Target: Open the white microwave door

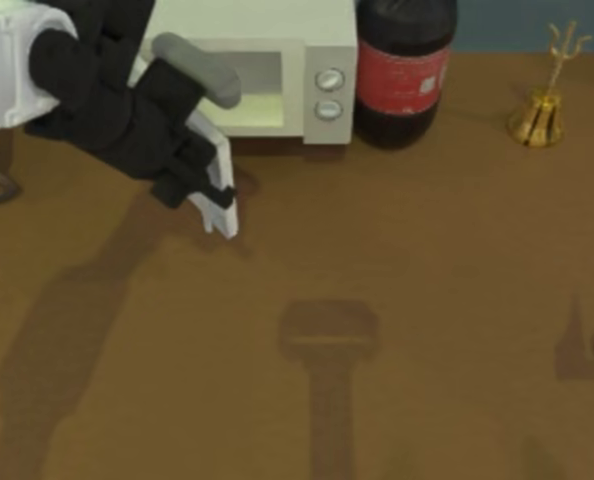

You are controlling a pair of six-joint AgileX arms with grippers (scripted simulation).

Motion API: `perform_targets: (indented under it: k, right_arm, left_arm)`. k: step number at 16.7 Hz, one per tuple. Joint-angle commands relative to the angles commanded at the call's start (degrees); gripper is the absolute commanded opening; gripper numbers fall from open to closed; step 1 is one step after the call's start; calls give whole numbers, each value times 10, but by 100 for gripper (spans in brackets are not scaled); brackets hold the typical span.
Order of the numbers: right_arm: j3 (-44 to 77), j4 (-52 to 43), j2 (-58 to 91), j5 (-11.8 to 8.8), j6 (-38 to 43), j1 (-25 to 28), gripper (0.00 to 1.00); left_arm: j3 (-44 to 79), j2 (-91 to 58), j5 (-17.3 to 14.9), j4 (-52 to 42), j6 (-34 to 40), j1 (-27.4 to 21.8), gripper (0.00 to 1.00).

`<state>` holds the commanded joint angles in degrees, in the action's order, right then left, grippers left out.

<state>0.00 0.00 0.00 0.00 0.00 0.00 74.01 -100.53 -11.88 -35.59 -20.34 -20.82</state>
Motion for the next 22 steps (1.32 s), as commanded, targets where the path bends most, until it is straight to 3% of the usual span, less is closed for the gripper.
perform_targets:
  k: [9,22]
  right_arm:
    - [0,0,0,0,0,0,100]
    - [0,0,0,0,0,0,100]
  left_arm:
    - [-11,15,-39,-20,-87,36,0]
    - [-11,15,-39,-20,-87,36,0]
